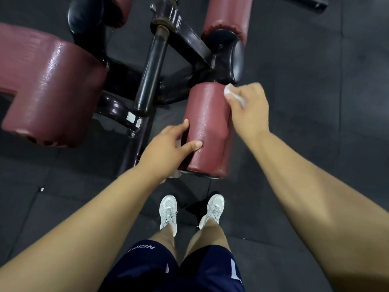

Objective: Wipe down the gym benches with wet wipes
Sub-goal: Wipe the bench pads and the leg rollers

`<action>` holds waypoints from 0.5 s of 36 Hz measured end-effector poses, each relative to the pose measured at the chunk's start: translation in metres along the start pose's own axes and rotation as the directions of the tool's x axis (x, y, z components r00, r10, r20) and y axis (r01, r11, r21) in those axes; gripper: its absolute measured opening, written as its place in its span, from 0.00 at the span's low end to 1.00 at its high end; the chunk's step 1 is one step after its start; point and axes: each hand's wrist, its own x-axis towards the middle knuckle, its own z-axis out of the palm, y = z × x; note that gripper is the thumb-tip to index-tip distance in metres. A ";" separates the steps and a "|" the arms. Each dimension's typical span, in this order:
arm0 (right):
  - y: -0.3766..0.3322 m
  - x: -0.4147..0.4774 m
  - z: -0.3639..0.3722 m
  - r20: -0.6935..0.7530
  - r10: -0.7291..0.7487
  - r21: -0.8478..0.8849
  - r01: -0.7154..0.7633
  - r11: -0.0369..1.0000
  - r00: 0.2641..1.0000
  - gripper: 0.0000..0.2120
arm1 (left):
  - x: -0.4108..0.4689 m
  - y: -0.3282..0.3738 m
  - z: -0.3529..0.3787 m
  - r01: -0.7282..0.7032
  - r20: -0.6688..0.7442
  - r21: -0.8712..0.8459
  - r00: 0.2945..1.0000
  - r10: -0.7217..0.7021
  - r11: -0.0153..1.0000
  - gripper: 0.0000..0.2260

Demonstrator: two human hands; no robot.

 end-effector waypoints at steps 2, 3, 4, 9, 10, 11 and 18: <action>-0.001 0.015 0.000 -0.013 0.066 0.011 -0.066 0.998 0.998 0.22 | 0.001 0.003 -0.004 0.004 0.023 0.045 1.000 -0.005 0.999 0.31; -0.002 0.016 -0.001 -0.005 0.087 0.008 -0.087 0.996 0.996 0.21 | 0.002 0.005 -0.006 0.005 0.033 0.076 0.999 -0.008 0.997 0.31; -0.002 0.015 -0.002 0.005 0.102 0.010 -0.102 0.995 0.995 0.19 | 0.003 0.007 -0.008 0.002 0.043 0.131 0.999 -0.008 0.991 0.31; 0.006 -0.005 -0.021 0.169 0.128 -0.095 -0.113 0.989 0.977 0.11 | 0.006 0.025 -0.016 -0.017 0.057 0.416 0.998 -0.007 0.909 0.30; 0.009 -0.008 -0.028 0.232 0.127 -0.130 -0.099 0.987 0.964 0.11 | 0.006 0.030 -0.017 -0.021 0.053 0.471 0.999 -0.005 0.882 0.27; 0.010 -0.008 -0.036 0.302 0.133 -0.157 -0.089 0.984 0.944 0.11 | 0.006 0.035 -0.018 -0.026 0.049 0.517 0.999 0.001 0.855 0.24; 0.014 0.007 -0.093 0.698 0.242 -0.304 -0.028 0.952 0.673 0.04 | 0.012 0.073 -0.016 -0.050 0.025 0.629 0.999 0.045 0.775 0.16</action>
